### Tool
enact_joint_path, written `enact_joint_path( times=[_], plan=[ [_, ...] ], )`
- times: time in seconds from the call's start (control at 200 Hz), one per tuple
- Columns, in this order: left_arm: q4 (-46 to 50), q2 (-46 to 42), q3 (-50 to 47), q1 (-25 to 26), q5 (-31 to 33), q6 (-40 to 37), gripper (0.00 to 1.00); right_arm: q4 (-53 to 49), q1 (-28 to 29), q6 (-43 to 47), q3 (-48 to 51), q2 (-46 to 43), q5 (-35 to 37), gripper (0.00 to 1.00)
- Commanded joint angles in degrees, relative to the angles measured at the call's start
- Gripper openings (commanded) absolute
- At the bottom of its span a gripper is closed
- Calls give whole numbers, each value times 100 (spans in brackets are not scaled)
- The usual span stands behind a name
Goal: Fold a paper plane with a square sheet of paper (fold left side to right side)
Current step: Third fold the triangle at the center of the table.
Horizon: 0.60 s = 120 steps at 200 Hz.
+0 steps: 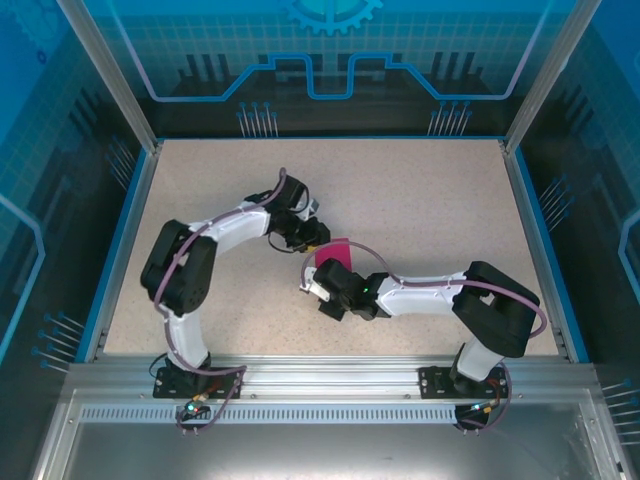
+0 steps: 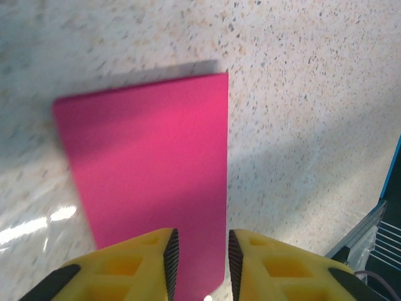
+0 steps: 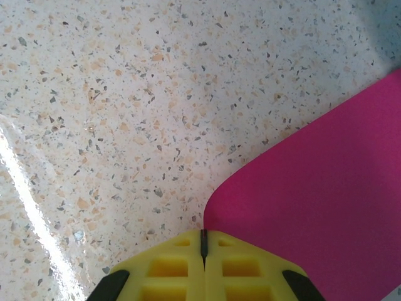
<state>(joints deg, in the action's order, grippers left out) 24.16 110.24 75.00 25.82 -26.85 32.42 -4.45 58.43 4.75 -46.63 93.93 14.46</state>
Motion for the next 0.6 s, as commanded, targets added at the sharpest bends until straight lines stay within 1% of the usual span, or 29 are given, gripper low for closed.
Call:
enact_joint_path(
  times=[0.0, 0.16, 0.36, 0.425, 0.44, 0.595],
  plan=[
    [207, 508, 426, 123, -222, -218, 29, -109, -112, -112, -80, 9, -121, 0],
    [197, 923, 581, 139, -128, -236, 26, -229, -204, -147, -177, 20, -400, 0],
    [282, 1242, 595, 201, 59, -350, 22, -528, -441, -197, -342, 39, -1068, 0],
    [298, 1287, 582, 216, 102, -377, 22, -597, -574, -245, -347, -9, -1360, 0],
    [300, 1292, 584, 216, 110, -385, 21, -619, -600, -268, -492, -21, -1439, 0],
    [343, 1325, 575, 225, 169, -437, 20, -822, -1207, -446, -642, -3, -2522, 0]
  ],
)
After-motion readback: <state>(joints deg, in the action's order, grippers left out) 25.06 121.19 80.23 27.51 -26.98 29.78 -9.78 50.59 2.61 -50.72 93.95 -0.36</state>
